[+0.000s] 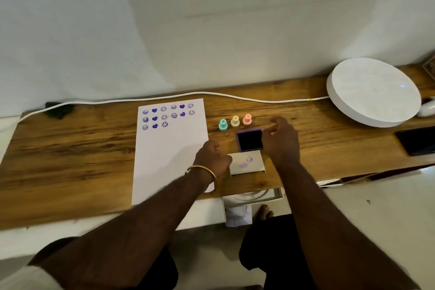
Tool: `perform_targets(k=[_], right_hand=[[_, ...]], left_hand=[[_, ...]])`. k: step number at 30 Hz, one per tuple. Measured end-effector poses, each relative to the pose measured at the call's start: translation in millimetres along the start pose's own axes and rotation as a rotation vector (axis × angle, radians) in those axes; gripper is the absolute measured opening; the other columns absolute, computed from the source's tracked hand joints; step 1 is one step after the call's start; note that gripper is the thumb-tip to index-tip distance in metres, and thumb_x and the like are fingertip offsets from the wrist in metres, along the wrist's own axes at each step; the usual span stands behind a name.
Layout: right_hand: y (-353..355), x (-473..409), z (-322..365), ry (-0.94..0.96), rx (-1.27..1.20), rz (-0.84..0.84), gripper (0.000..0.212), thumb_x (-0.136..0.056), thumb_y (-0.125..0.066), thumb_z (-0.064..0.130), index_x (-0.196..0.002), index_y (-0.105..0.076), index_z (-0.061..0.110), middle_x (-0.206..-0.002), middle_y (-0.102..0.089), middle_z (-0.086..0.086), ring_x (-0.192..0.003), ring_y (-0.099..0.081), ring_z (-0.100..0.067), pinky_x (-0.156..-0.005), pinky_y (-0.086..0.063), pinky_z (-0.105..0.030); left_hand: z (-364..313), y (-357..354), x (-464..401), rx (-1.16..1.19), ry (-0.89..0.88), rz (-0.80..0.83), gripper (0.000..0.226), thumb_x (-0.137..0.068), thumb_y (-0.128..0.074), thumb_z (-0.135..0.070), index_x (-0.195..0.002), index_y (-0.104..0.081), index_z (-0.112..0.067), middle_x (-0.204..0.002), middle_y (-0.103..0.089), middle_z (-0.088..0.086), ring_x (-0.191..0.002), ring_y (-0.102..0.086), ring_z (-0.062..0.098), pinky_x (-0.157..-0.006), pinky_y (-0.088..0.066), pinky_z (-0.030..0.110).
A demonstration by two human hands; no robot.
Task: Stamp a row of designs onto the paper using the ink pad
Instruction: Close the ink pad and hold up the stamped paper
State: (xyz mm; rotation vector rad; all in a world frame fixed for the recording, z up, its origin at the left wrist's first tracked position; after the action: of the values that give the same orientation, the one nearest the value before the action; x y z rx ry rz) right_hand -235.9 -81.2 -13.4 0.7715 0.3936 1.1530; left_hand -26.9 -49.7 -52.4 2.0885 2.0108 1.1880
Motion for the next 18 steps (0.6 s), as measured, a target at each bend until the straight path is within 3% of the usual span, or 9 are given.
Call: perform_targets(k=[5, 10, 12, 15, 18], right_hand=[[-22, 37, -23, -0.117, 0.187, 0.326, 0.033, -0.085, -0.063, 0.016, -0.116, -0.062, 0.005, -0.118, -0.065, -0.014, -0.104, -0.063, -0.027, -0.076, -0.047, -0.028], [-18, 57, -27, -0.163, 0.092, 0.233, 0.047, -0.078, -0.071, 0.012, -0.119, -0.048, 0.009, -0.120, -0.060, -0.015, -0.110, -0.060, -0.029, -0.073, -0.046, -0.030], [-18, 59, -30, -0.188, 0.034, 0.222, 0.053, -0.078, -0.071, 0.008, -0.123, -0.042, 0.009, -0.124, -0.058, -0.016, -0.114, -0.059, -0.030, -0.077, -0.051, -0.032], [-18, 57, -31, -0.214, -0.020, 0.205, 0.061, -0.078, -0.073, 0.008, -0.129, -0.039, 0.011, -0.129, -0.056, -0.016, -0.117, -0.058, -0.030, -0.086, -0.055, -0.037], [-18, 52, -30, -0.207, -0.029, 0.178, 0.062, -0.078, -0.073, 0.009, -0.131, -0.041, 0.011, -0.130, -0.056, -0.015, -0.117, -0.057, -0.030, -0.083, -0.052, -0.034]], left_hand=[[9, -16, 13, 0.124, 0.182, 0.043, 0.038, -0.080, -0.065, -0.022, -0.116, -0.050, -0.018, -0.111, -0.056, 0.004, -0.102, -0.055, 0.024, -0.087, -0.054, 0.037], [7, -23, 21, 0.092, 0.195, 0.060, 0.024, -0.080, -0.064, -0.017, -0.102, -0.056, -0.015, -0.091, -0.058, 0.005, -0.076, -0.052, 0.013, -0.056, -0.043, 0.023], [4, -25, 22, 0.016, 0.175, 0.078, 0.027, -0.082, -0.064, -0.016, -0.108, -0.055, -0.012, -0.089, -0.056, 0.003, -0.071, -0.049, 0.012, -0.051, -0.038, 0.018], [4, -26, 20, 0.019, 0.183, 0.070, 0.036, -0.084, -0.064, -0.015, -0.117, -0.054, -0.007, -0.107, -0.061, 0.011, -0.085, -0.059, 0.021, -0.067, -0.052, 0.025], [8, -27, 19, 0.047, 0.212, 0.056, 0.035, -0.082, -0.065, -0.017, -0.114, -0.054, -0.010, -0.102, -0.060, 0.008, -0.092, -0.057, 0.021, -0.079, -0.054, 0.030]])
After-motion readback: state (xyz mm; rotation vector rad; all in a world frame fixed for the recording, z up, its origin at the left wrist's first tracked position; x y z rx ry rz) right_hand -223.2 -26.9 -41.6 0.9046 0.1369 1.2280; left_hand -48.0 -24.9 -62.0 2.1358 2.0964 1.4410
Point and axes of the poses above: each hand's wrist, its own x-axis away from the middle knuckle, its own y-axis out of the back of the hand, z = x × y, the point moved 7 cm from there along -x, towards the middle knuckle
